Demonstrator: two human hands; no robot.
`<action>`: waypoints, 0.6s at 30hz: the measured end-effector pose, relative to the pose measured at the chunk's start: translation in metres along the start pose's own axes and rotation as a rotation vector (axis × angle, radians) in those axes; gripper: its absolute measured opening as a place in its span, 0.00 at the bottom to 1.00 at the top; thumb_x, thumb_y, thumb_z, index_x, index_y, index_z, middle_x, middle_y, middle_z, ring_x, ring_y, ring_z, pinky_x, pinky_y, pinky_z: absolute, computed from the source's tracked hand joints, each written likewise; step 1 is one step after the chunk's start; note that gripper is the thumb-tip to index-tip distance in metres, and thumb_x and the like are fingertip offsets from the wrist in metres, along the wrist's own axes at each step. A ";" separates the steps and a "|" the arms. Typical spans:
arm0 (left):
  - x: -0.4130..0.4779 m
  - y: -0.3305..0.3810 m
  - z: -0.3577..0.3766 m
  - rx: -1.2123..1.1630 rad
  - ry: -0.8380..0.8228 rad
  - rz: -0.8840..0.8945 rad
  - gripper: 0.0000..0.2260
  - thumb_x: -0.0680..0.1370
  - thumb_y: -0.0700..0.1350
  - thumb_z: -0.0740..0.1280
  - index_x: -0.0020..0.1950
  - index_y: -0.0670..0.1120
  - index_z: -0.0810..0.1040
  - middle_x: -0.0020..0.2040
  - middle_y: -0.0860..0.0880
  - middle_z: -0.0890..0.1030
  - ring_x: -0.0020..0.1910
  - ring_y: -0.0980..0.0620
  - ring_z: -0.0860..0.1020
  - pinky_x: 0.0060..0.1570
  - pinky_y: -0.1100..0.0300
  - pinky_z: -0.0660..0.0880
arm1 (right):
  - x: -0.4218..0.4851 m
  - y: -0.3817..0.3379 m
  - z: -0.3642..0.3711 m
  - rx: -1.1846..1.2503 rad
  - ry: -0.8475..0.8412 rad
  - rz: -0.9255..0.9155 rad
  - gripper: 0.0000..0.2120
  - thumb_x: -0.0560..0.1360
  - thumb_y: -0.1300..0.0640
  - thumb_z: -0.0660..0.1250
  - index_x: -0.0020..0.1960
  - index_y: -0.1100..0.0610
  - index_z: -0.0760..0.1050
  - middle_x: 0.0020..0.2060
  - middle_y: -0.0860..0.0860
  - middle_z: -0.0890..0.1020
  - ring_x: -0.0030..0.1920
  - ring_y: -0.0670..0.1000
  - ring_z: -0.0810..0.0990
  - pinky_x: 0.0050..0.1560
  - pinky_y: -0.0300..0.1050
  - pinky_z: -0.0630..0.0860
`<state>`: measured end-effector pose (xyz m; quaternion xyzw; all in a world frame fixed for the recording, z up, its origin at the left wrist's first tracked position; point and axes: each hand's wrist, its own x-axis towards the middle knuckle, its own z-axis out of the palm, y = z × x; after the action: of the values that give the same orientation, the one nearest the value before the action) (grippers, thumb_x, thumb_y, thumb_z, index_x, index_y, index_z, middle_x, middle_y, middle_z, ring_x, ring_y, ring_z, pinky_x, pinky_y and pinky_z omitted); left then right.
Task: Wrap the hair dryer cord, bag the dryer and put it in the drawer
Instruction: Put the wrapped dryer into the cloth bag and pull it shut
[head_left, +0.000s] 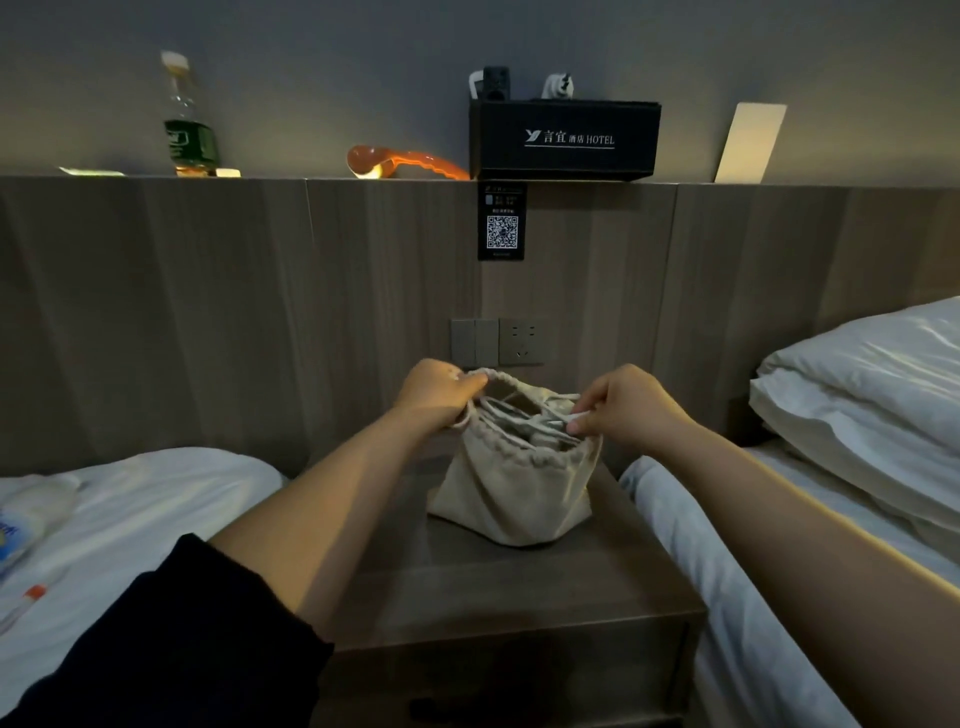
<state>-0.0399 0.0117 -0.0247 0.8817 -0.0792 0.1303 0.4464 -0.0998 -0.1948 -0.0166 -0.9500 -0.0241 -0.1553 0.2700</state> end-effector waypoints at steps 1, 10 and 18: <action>-0.001 0.006 -0.001 0.064 -0.038 0.064 0.20 0.76 0.49 0.66 0.28 0.40 0.75 0.24 0.46 0.70 0.26 0.52 0.68 0.32 0.58 0.63 | 0.000 -0.003 0.001 -0.090 0.018 0.006 0.08 0.63 0.52 0.78 0.39 0.53 0.83 0.35 0.48 0.82 0.39 0.47 0.80 0.41 0.46 0.78; 0.008 0.013 -0.016 -0.041 0.064 -0.020 0.13 0.74 0.47 0.69 0.34 0.41 0.77 0.26 0.45 0.72 0.27 0.51 0.70 0.34 0.59 0.69 | 0.012 -0.008 -0.008 -0.270 -0.053 0.021 0.15 0.67 0.55 0.74 0.51 0.60 0.78 0.43 0.53 0.79 0.45 0.54 0.80 0.44 0.47 0.77; -0.001 0.009 -0.008 0.012 0.163 0.051 0.13 0.76 0.47 0.66 0.37 0.41 0.80 0.34 0.44 0.78 0.35 0.48 0.75 0.35 0.59 0.68 | 0.014 -0.009 0.000 -0.428 0.099 0.185 0.11 0.69 0.55 0.70 0.33 0.57 0.71 0.31 0.52 0.76 0.32 0.52 0.77 0.31 0.43 0.73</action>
<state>-0.0450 0.0129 -0.0131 0.8685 -0.0645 0.2136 0.4426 -0.0881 -0.1877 -0.0077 -0.9749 0.1098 -0.1781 0.0765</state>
